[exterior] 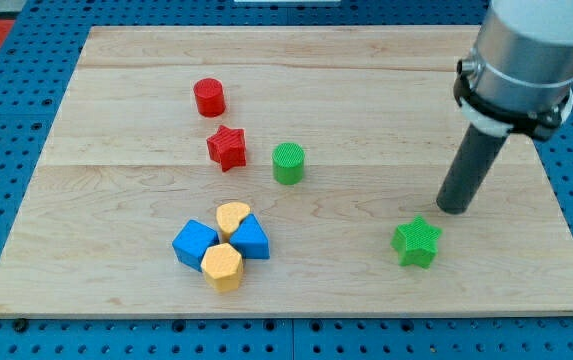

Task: Move green star slightly right side

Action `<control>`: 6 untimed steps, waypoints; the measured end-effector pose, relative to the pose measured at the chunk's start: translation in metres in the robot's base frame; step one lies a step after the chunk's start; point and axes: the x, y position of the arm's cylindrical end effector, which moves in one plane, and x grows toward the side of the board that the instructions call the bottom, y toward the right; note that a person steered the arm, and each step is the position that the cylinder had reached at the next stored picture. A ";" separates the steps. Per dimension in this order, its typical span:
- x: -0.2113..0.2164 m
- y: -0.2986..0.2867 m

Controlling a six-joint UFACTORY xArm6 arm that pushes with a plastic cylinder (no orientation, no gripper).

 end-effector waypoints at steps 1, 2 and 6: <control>-0.005 -0.054; 0.000 -0.128; 0.059 -0.034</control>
